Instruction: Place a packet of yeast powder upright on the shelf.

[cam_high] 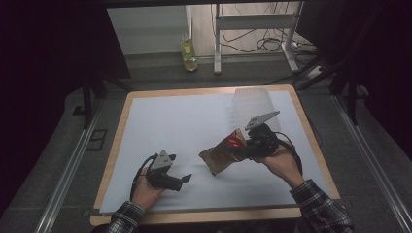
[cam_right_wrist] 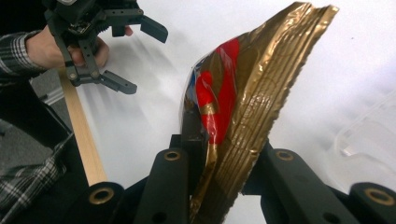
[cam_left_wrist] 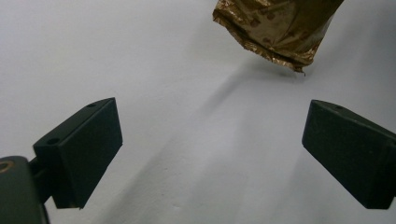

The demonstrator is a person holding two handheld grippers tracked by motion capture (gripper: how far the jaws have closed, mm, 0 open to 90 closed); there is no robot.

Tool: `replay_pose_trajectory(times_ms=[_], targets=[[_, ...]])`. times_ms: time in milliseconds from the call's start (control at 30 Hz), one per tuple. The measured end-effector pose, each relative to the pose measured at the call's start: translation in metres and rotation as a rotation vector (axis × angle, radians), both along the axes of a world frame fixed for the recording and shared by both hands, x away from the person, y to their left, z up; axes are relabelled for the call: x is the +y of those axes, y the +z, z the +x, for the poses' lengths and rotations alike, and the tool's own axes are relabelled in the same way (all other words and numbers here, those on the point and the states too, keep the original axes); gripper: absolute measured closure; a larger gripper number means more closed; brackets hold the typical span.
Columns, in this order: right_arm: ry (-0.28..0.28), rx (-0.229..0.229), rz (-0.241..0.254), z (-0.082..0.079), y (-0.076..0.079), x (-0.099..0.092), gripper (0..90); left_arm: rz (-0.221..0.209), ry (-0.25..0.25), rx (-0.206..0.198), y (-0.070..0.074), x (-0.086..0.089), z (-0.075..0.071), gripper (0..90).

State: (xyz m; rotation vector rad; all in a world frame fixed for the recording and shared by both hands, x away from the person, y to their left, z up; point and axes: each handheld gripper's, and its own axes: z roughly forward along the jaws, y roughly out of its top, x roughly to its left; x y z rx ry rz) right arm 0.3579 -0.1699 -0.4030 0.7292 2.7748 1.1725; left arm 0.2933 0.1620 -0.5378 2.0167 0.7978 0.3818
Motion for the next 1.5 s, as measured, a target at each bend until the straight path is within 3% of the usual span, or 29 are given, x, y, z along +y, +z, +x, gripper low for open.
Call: replay_pose_trajectory(times_ms=[433, 800, 1267, 1500], targets=[[0.101, -0.099, -0.087, 0.005, 0.025, -0.003, 76.8, 0.014, -0.011, -0.019, 0.0, 0.0, -0.001, 3.9], [0.157, -0.129, -0.135, 0.017, 0.05, -0.007, 76.8, 0.033, -0.019, -0.027, 0.0, -0.001, -0.002, 4.0], [0.14, -0.21, -0.21, 0.038, 0.082, -0.019, 77.1, 0.047, -0.034, -0.029, -0.001, -0.004, -0.002, 4.1], [0.148, -0.26, -0.224, 0.051, 0.102, -0.03, 77.3, 0.059, -0.047, -0.026, -0.002, -0.005, -0.003, 4.3]])
